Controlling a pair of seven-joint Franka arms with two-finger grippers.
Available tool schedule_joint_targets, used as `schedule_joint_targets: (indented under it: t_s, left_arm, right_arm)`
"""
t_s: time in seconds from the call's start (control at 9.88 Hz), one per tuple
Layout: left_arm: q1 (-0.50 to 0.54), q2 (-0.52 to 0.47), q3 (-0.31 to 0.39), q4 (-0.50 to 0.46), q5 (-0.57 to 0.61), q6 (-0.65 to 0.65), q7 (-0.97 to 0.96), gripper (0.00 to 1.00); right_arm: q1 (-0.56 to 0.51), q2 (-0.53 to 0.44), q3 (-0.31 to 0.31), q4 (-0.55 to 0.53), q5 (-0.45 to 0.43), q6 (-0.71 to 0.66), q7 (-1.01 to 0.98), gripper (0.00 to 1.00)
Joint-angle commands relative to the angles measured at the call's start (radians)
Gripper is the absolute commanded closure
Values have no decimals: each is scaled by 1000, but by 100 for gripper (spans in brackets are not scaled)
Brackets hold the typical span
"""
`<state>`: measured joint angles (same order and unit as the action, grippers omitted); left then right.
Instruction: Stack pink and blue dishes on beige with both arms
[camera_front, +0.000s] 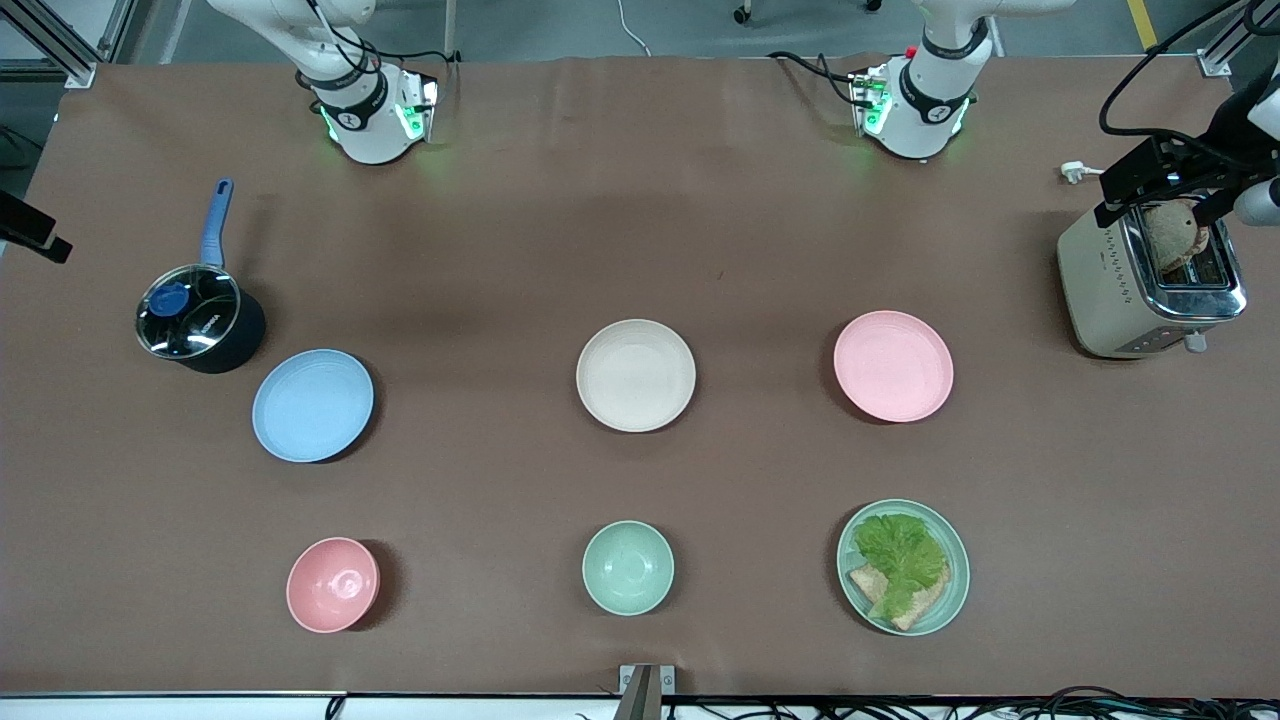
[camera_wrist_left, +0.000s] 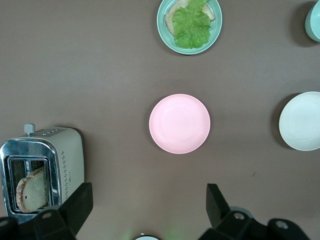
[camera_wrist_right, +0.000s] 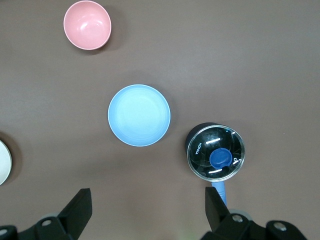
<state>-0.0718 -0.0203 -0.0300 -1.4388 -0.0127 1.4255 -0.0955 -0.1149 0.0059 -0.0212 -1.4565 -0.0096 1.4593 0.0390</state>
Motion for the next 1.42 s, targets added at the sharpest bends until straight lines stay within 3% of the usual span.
schedule_joint_targets:
  t_s: [0.0,0.3,0.61,0.91,1.01,1.32]
  left_arm:
    - [-8,-10,13,-40,-15,-7,28,0]
    - [-6,2,39,-38,-19,-10,16,0]
    - [0,13,110,-209,-78,138,40,2]
    - [0,42,122,-505,-113,466,288,0]
    - [0,92,122,-546,-143,511,374,0]
    - [0,196,122,-684,-237,812,404,1]
  right_arm:
    - [-6,-7,6,-4,-10,-8,-5,0]
    - [-3,-4,7,-2,-20,-4,-11,0]
    - [-17,121,-14,-16,18,64,-183,0]
    - [-28,288,-107,-74,142,228,-388,0]
    - [-31,342,-130,-128,202,313,-465,0]
    - [-31,416,-137,-388,291,701,-669,0]
